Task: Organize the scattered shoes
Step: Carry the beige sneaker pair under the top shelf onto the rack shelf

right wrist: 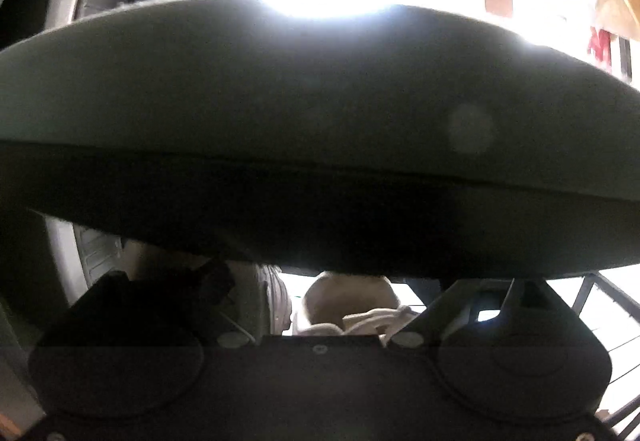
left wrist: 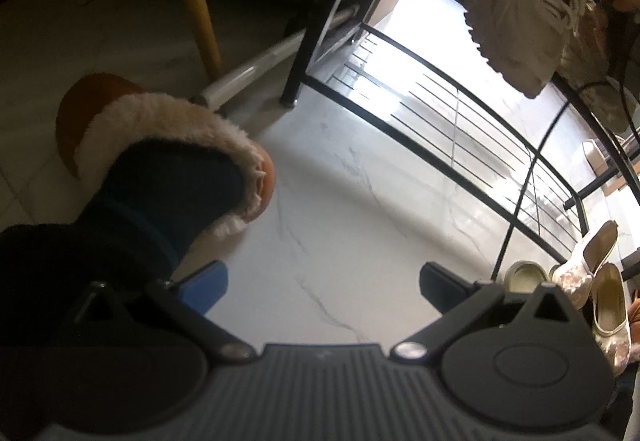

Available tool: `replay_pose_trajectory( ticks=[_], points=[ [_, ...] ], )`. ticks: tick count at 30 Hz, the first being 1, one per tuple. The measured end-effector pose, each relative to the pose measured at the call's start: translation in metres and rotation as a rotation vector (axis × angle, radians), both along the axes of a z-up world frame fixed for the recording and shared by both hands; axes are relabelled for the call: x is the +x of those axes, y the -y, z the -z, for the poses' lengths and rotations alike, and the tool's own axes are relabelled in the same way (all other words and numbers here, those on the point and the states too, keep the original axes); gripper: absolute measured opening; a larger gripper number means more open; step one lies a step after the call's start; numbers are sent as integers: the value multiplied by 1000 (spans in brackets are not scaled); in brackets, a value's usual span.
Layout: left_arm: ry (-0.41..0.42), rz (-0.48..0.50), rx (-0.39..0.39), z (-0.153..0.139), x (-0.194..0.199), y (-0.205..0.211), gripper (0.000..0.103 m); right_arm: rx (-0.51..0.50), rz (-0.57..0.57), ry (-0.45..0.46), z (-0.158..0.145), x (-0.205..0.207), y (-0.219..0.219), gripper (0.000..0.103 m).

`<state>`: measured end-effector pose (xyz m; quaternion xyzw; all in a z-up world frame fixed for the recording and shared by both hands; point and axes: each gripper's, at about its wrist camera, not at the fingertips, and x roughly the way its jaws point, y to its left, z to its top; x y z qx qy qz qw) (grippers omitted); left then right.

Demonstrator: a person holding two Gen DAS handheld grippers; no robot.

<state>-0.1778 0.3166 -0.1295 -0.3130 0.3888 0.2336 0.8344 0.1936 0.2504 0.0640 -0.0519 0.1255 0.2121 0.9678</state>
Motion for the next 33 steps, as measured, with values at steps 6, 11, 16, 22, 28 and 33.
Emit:
replay_pose_trajectory(
  ticks=[6, 11, 16, 22, 28, 33],
  points=[
    [8, 1, -5, -1, -1, 1, 102, -56, -70, 47, 6, -15, 1, 83],
    [2, 6, -8, 1, 0, 2, 102, -98, -85, 124, 3, -29, -29, 16],
    [1, -5, -17, 3, -1, -2, 102, -78, -53, 186, 7, -33, -60, 17],
    [11, -13, -40, 1, -3, -6, 102, 22, 51, 201, 6, -11, -69, 18],
    [15, -11, -48, 0, -3, -7, 102, 102, 83, 103, 8, 22, -62, 37],
    [14, -9, -42, 0, -2, -6, 102, 159, 30, 138, 7, 21, -49, 103]
  ],
)
